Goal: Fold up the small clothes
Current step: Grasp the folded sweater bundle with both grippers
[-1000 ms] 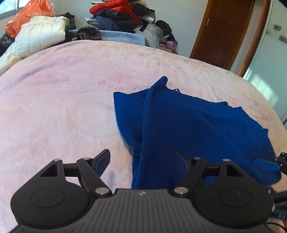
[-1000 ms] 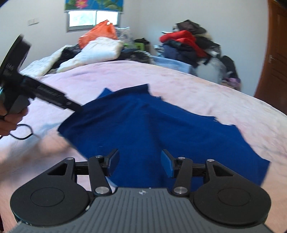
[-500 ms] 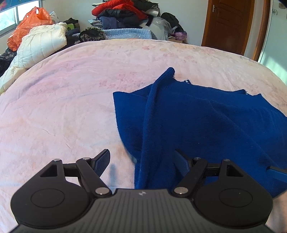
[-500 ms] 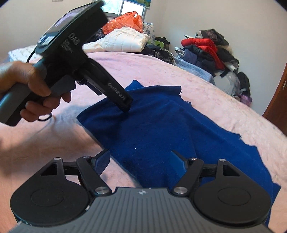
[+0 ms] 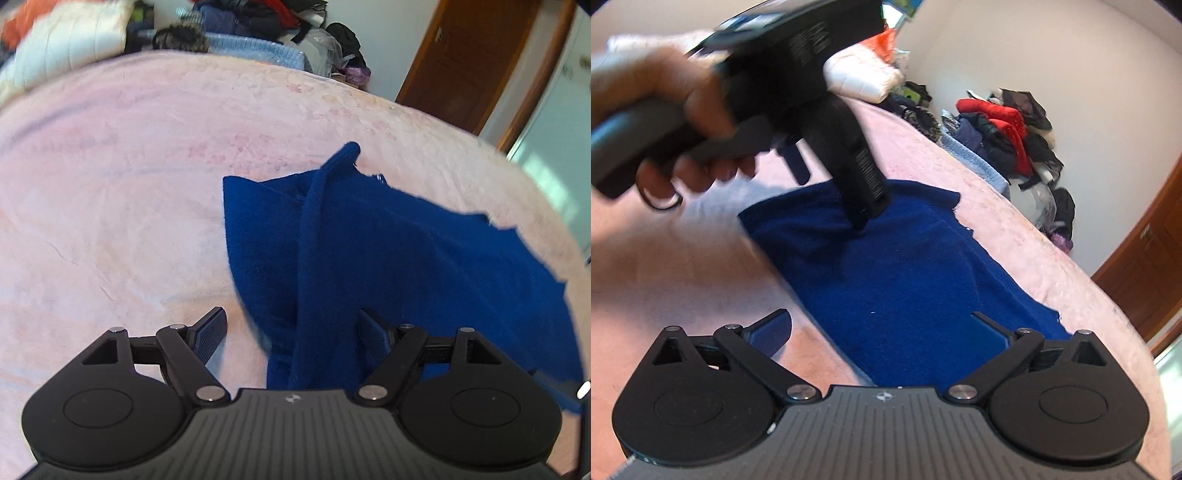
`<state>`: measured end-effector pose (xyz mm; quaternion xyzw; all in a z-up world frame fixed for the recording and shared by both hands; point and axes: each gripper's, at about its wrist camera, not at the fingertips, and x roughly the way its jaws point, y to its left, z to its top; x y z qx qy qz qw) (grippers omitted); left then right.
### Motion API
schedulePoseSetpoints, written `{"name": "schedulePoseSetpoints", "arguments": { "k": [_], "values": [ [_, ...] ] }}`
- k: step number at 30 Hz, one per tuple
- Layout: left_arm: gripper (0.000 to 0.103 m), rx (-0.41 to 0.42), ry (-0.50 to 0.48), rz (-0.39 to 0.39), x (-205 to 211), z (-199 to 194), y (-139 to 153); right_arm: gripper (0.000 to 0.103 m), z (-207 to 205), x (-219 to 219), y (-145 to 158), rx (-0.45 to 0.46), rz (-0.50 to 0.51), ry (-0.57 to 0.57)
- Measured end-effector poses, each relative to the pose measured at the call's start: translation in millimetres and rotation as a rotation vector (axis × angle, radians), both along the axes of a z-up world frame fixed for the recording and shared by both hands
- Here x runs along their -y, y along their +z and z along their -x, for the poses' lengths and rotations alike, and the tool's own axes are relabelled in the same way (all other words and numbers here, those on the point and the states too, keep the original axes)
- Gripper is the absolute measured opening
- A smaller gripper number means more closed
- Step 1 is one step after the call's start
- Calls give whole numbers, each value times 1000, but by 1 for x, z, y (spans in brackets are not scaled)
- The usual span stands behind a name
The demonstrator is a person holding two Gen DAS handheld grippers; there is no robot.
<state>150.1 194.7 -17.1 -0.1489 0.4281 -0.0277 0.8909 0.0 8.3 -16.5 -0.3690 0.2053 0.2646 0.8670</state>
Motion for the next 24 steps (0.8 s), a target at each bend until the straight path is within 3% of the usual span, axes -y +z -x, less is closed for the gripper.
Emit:
{"name": "schedulePoseSetpoints", "arguments": {
  "k": [4, 7, 15, 18, 19, 21, 22, 24],
  "values": [
    [87, -1, 41, 233, -34, -17, -7, 101, 5, -18, -14, 111, 95, 35],
    [87, -6, 35, 324, -45, -36, -11, 100, -1, -31, -16, 148, 113, 42],
    [89, -3, -64, 372, -34, -89, -17, 96, -28, -57, -21, 204, 107, 42],
    [88, 3, -89, 338, -25, -106, -17, 90, -33, -63, -21, 199, 108, 60],
    [85, 4, -88, 322, -23, -110, -16, 84, -34, -65, -21, 192, 115, 72],
    [63, -13, -76, 270, -19, -114, -14, 62, -36, -68, -20, 171, 123, 97],
    [48, -23, -62, 239, -18, -115, -13, 56, -37, -70, -20, 159, 130, 108],
    [34, -44, -32, 238, -22, -117, -14, 33, -35, -73, -22, 145, 142, 130]
  ]
}}
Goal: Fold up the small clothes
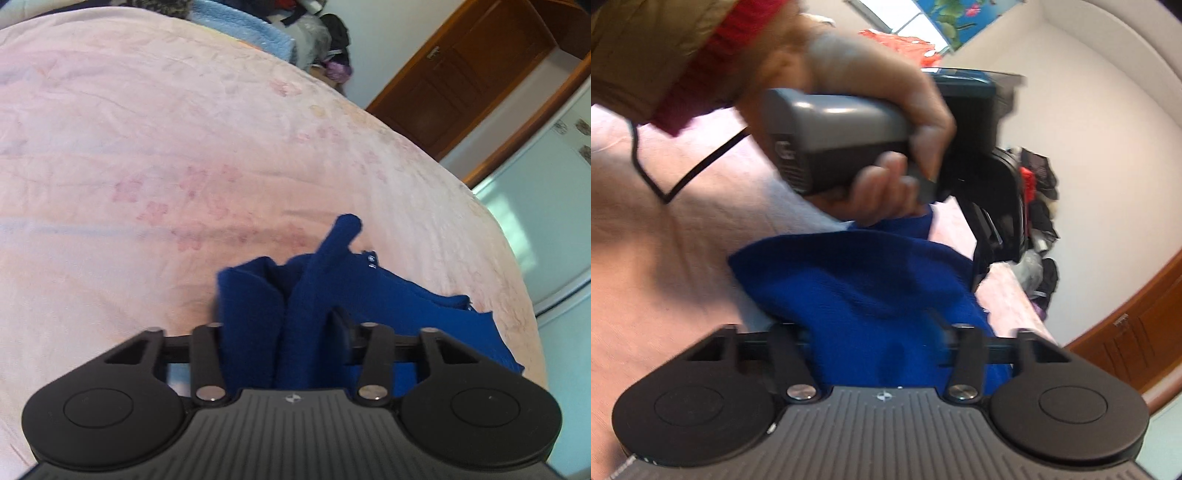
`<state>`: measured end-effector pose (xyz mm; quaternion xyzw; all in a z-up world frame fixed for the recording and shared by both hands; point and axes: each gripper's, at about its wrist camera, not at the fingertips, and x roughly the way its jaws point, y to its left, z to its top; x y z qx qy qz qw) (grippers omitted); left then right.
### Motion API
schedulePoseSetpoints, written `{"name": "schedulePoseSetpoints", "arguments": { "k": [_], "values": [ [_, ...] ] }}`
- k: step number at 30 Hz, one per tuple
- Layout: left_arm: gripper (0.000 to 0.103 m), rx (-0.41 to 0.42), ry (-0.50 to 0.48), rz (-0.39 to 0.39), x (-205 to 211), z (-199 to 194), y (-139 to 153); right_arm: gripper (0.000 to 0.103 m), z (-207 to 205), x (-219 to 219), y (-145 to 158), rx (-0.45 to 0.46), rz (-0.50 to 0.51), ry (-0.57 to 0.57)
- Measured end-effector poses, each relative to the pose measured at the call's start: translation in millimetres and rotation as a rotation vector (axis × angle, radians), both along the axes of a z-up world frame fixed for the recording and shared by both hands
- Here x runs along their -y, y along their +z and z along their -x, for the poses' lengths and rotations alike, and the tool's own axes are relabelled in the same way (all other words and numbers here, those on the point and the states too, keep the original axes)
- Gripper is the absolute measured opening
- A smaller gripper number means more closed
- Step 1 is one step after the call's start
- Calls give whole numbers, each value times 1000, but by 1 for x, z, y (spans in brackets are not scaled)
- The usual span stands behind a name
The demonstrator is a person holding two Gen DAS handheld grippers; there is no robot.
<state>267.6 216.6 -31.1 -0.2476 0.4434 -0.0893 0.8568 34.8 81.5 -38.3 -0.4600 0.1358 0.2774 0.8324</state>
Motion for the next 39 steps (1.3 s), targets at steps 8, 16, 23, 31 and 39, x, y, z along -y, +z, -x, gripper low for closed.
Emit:
{"name": "schedulePoseSetpoints", "arguments": {
  "k": [8, 16, 23, 31, 39],
  "values": [
    [9, -6, 89, 30, -7, 6, -1, 7, 2, 7, -4, 18, -14, 61],
    [8, 29, 111, 26, 8, 15, 33, 6, 15, 46, 32, -32, -251, 35],
    [8, 80, 100, 40, 31, 23, 64, 7, 14, 87, 64, -112, -438, -27],
    [8, 132, 64, 32, 67, 26, 90, 6, 5, 134, 79, -131, -562, -93],
    [8, 187, 12, 11, 112, 27, 113, 6, 12, 176, 84, -95, -627, -160]
  ]
}}
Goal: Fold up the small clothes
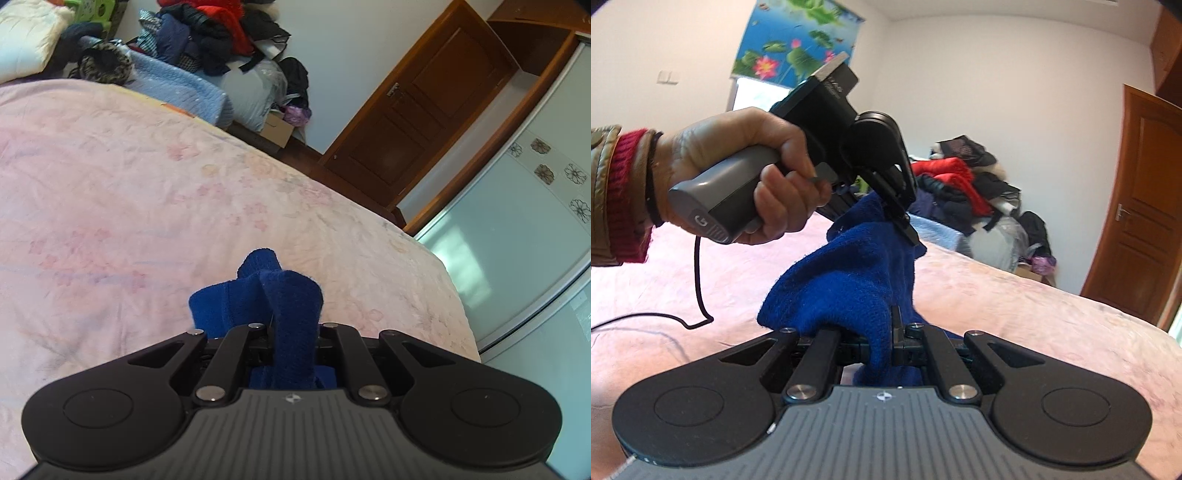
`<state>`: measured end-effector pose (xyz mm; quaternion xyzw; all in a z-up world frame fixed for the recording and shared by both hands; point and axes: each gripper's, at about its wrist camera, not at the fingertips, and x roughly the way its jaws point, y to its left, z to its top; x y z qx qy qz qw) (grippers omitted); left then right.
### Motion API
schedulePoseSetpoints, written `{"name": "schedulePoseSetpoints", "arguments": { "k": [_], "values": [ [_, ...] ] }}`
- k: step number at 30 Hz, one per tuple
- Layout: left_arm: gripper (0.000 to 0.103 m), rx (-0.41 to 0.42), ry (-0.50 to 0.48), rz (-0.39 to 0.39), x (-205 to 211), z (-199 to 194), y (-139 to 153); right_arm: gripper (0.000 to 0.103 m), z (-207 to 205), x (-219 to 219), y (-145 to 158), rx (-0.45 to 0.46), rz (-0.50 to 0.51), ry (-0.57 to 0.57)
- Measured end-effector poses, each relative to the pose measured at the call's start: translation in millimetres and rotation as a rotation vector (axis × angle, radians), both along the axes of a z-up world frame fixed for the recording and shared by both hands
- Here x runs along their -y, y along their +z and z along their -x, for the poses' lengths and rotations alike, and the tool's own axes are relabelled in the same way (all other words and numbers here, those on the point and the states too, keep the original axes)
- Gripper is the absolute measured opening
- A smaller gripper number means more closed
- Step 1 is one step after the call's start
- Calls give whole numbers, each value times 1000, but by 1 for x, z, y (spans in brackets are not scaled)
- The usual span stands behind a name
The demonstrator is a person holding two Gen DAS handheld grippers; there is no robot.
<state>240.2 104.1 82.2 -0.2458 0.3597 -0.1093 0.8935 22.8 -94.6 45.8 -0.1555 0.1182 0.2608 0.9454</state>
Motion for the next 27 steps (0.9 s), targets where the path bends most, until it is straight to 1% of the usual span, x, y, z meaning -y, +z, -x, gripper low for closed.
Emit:
{"name": "schedulePoseSetpoints", "arguments": {
  "k": [5, 9, 12, 21, 27],
  "values": [
    [8, 23, -25, -25, 26, -2, 8, 6, -1, 22, 0, -11, -30, -42],
    [8, 25, -50, -33, 44, -5, 9, 6, 3, 35, 0, -19, -59, -63],
    [8, 26, -78, -53, 63, -6, 9, 6, 4, 45, 0, -25, -76, -83],
    [8, 0, -147, -74, 116, -15, -5, 7, -1, 89, -7, -100, -172, -163],
    [8, -18, -189, -93, 152, -21, -16, 7, -5, 116, -19, -153, -239, -212]
  ]
}}
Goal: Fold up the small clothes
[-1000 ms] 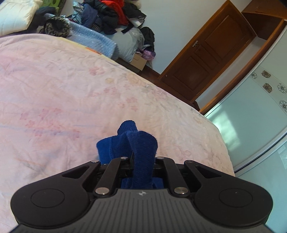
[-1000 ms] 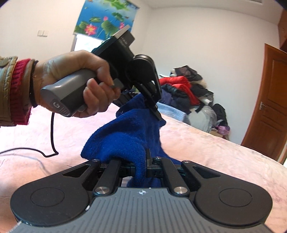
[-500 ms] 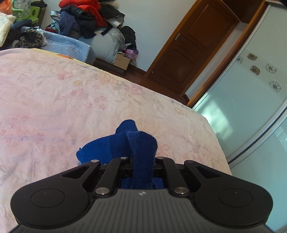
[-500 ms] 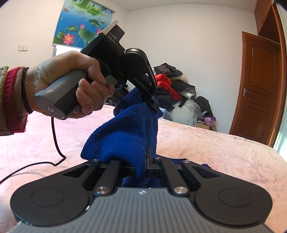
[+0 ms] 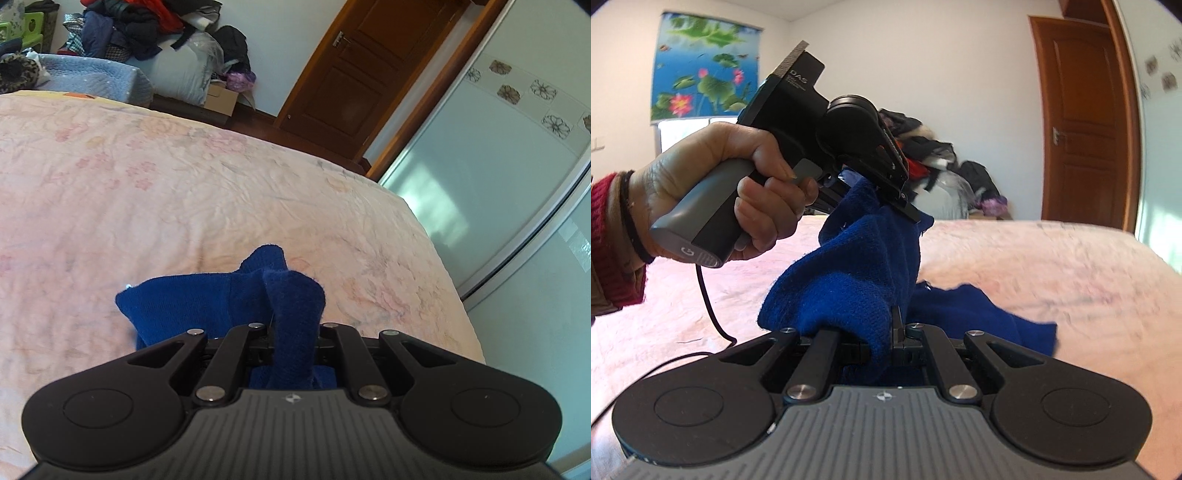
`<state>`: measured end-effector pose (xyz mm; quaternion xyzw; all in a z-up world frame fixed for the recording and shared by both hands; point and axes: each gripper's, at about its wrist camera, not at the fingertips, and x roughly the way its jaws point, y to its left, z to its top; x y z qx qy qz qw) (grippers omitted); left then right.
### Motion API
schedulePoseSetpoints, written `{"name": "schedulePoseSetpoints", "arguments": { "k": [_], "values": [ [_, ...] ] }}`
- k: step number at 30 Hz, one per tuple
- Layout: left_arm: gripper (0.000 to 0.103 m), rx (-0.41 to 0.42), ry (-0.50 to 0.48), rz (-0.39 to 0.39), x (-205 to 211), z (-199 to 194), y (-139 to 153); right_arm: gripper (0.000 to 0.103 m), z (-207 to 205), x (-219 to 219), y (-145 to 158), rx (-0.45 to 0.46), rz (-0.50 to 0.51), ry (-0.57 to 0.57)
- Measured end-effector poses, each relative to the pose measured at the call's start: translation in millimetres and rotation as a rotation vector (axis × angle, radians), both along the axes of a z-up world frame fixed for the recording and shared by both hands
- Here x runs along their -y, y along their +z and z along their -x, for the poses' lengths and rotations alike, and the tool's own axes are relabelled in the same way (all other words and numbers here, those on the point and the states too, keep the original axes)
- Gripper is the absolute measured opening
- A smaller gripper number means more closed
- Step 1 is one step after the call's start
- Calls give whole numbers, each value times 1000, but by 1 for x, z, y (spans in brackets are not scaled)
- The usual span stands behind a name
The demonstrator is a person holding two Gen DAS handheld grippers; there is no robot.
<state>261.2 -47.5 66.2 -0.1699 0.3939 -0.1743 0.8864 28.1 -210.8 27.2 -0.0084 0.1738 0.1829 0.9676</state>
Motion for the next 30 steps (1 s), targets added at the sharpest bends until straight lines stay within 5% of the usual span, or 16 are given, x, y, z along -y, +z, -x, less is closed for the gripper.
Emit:
{"name": "schedulePoseSetpoints", "arguments": {
  "k": [16, 21, 24, 26, 28, 30],
  "values": [
    [8, -64, -65, -60, 69, -18, -48, 8, -14, 63, -34, -194, -241, -54],
    [12, -78, -85, -58, 80, -23, -55, 20, -19, 72, -44, -264, -274, -79],
    [27, -71, -98, -55, 84, -23, -56, 25, -19, 75, -49, -289, -279, -88],
    [62, -54, -102, -46, 85, -22, -55, 31, -20, 77, -51, -300, -285, -91],
    [79, -5, -97, -34, 84, -18, -50, 40, -19, 79, -53, -311, -302, -88],
    [79, 57, -106, -36, 84, -14, -42, 48, -19, 82, -55, -324, -324, -86]
  ]
}}
